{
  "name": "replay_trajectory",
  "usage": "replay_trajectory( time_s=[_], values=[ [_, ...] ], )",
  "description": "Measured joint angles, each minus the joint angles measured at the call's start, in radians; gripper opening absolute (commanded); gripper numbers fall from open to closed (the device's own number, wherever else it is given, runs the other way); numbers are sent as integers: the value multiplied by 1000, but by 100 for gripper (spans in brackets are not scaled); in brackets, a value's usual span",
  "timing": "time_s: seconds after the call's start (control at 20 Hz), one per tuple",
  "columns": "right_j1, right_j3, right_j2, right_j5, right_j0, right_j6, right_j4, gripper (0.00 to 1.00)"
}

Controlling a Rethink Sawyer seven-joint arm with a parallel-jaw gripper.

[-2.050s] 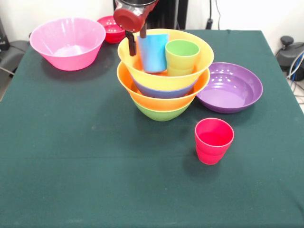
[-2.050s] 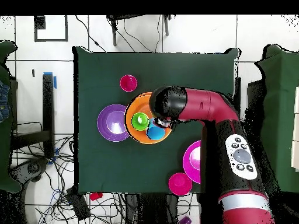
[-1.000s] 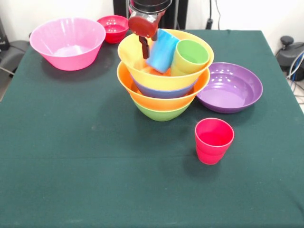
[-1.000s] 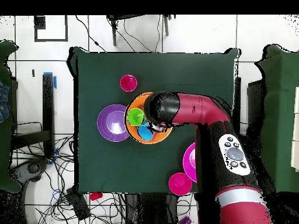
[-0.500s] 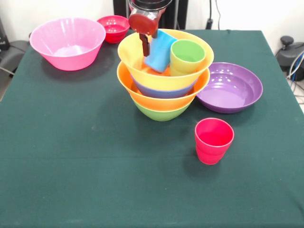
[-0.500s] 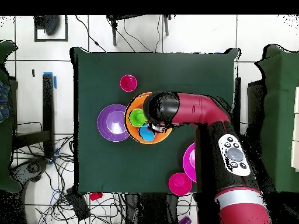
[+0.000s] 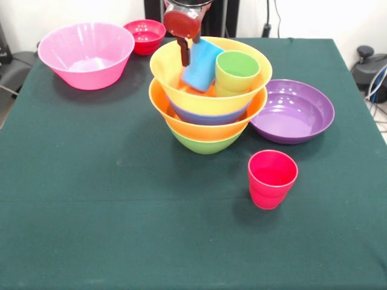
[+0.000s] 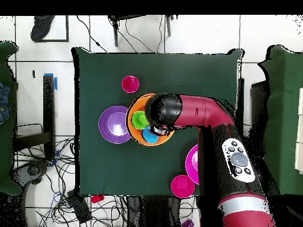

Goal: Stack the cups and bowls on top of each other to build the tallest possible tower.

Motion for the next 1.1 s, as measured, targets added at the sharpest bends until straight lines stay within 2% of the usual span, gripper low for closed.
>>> replay_trajectory(
  time_s=[0.4,1.1],
  values=[
    [-27,39,0,0,0,0,8,100],
    [-29,90,4,-1,-9,0,7,100]
  ],
)
